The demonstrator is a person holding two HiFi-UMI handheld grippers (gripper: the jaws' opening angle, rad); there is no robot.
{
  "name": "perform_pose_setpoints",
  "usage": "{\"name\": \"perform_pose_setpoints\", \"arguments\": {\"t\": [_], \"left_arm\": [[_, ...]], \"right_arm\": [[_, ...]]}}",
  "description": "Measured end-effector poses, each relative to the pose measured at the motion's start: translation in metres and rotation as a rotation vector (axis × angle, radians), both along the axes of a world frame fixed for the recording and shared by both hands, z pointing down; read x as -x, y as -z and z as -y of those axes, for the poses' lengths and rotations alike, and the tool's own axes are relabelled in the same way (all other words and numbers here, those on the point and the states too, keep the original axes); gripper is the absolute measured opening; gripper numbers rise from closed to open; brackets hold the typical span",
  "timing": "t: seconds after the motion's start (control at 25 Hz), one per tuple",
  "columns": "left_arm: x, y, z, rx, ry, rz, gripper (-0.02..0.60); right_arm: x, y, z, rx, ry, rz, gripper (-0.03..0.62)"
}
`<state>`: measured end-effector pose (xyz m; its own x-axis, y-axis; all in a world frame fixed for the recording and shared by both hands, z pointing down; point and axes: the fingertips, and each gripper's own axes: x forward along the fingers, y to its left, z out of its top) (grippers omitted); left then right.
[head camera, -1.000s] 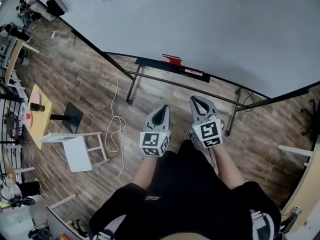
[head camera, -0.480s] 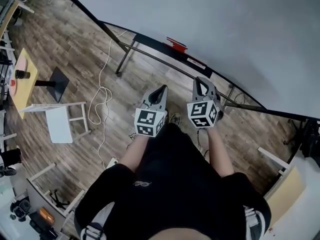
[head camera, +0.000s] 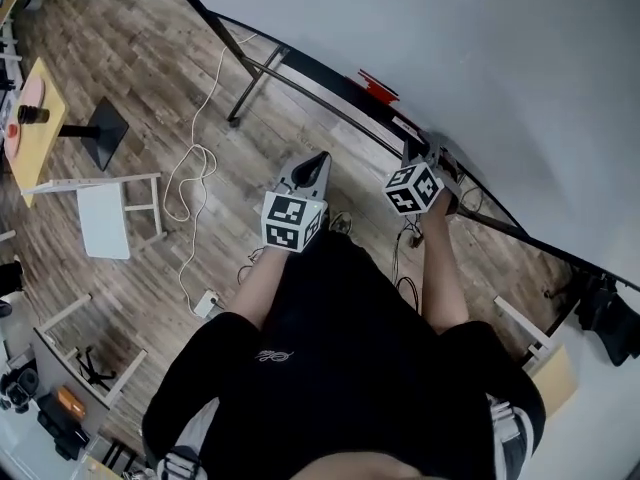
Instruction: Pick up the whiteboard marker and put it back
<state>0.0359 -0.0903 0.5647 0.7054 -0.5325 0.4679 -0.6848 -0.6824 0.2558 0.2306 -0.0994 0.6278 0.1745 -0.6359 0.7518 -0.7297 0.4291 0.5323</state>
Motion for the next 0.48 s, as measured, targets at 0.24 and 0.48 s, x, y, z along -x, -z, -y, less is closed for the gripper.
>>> {"name": "perform_pose_setpoints", "arguments": {"t": [0.24, 0.48], "left_arm": [[0.015, -0.007, 0.02, 0.017, 0.035, 0.009, 0.008], [0.023, -0.014, 0.024, 0.048, 0.05, 0.012, 0.008]], "right_arm": [[-0.007, -0.032, 0.015, 0.106, 0.013, -0.047, 0.087], [-0.007, -0.05, 0.02, 0.193, -0.001, -0.03, 0.087]]}}
